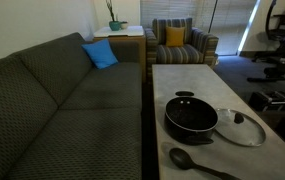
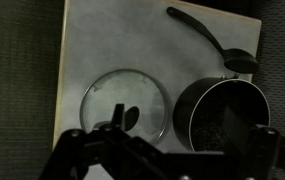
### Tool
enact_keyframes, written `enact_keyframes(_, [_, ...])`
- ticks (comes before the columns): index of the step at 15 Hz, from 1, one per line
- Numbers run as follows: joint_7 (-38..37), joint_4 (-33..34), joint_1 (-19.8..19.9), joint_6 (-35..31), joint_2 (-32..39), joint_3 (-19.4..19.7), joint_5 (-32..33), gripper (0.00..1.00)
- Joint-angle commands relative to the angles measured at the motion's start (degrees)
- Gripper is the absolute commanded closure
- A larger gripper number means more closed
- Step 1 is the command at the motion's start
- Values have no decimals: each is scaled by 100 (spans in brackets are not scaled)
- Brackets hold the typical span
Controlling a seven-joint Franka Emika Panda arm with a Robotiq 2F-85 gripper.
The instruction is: Put the lid on the pot
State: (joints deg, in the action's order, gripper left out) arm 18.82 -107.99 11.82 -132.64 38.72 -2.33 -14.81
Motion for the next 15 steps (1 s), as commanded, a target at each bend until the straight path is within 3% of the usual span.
enact_keyframes(1, [-16,89,65,27,69,-49,35,0])
enact_keyframes(10, [-9,155,76,61,99,-71,26,0])
enact_keyframes(15, [-823,509,-168,-7,342,190,246,0])
